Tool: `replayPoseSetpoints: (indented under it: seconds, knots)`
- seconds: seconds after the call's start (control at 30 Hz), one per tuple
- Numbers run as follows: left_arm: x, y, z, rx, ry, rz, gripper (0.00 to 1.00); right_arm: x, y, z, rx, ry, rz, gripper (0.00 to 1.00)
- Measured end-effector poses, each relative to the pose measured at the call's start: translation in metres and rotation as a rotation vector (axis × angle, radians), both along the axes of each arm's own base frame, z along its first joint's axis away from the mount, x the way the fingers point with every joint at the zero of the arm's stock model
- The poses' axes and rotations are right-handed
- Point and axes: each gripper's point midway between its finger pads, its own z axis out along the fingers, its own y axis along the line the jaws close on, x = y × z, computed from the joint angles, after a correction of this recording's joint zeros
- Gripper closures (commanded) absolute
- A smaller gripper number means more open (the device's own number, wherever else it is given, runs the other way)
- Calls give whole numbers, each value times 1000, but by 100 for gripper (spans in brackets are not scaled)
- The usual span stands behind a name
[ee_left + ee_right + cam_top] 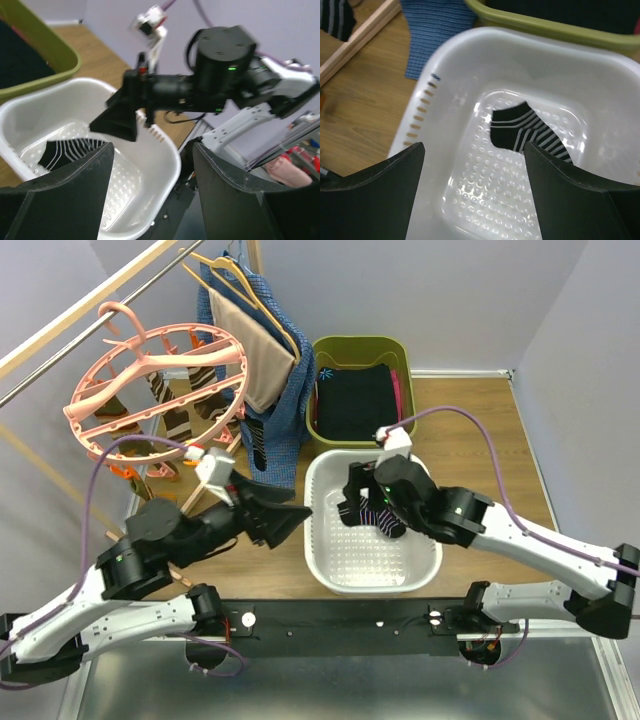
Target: Remove the socks clipped to the hanger
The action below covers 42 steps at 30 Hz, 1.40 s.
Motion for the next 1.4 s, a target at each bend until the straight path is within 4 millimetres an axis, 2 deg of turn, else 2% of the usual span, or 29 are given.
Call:
replayPoseSetpoints:
  seconds: [0.07,0.17,0.23,0.33,0.43,0.57,0.7,0.83,0.93,1.0,1.13,1.4]
  knots:
    - [-8,13,13,-50,-26,-11,28,11,26,4,11,-18,77,11]
    - [-15,27,21,-81,-49,-14,28,19,53,15,42,-50,173,11]
    - [-18,34,19,-81,-51,-11,28,30,78,29,87,-86,250,10]
    - [-22,47,9,-78,-46,-2,28,45,103,46,129,-149,332,10]
    - [-27,61,2,-96,-36,10,29,50,126,55,161,-202,413,10]
    - [-31,74,-2,-132,-19,23,31,48,161,52,199,-247,557,10]
    - [-29,75,-21,-111,28,44,34,53,186,27,202,-239,617,14]
    - [-23,73,-47,-69,93,77,41,60,202,17,223,-257,636,18]
    - [-18,78,-64,-59,147,124,48,66,211,19,255,-295,635,24]
    - [-16,82,-68,-78,169,148,52,69,216,21,275,-315,631,28]
    - [-14,90,-70,-126,201,186,53,71,223,23,310,-331,634,34]
    - [-10,90,-79,-133,252,216,53,64,229,16,342,-291,669,36]
